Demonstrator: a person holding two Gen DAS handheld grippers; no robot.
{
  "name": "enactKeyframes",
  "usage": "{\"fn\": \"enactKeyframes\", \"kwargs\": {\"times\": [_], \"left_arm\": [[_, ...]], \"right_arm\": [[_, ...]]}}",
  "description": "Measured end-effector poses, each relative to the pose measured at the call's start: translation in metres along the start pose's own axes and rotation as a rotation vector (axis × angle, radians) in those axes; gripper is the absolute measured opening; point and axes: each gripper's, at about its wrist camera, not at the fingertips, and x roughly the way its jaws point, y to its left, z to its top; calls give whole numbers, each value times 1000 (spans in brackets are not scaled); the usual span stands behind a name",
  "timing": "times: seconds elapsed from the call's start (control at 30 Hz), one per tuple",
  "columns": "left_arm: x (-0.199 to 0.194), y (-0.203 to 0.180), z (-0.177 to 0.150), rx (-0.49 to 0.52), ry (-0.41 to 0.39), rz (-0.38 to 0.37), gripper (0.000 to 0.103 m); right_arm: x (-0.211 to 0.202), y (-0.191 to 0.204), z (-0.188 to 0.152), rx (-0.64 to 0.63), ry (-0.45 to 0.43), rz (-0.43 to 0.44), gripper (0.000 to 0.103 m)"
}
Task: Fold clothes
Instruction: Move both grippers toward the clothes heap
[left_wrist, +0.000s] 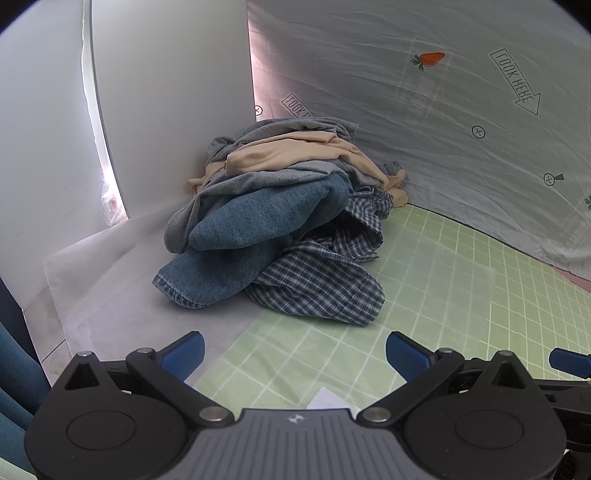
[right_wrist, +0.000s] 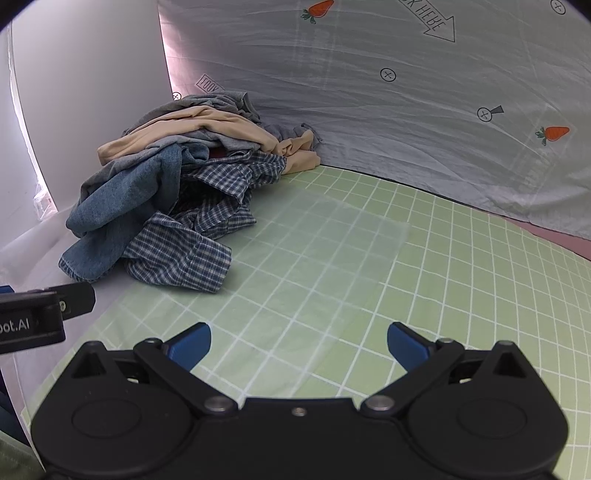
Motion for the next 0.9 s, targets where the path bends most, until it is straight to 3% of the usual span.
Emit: {"fn": "enactKeyframes", "kwargs": {"times": [0.9], "left_arm": [[6, -5, 10, 5, 7, 5, 103]], "right_arm": [[11, -1, 10, -6, 7, 0, 103]]}}
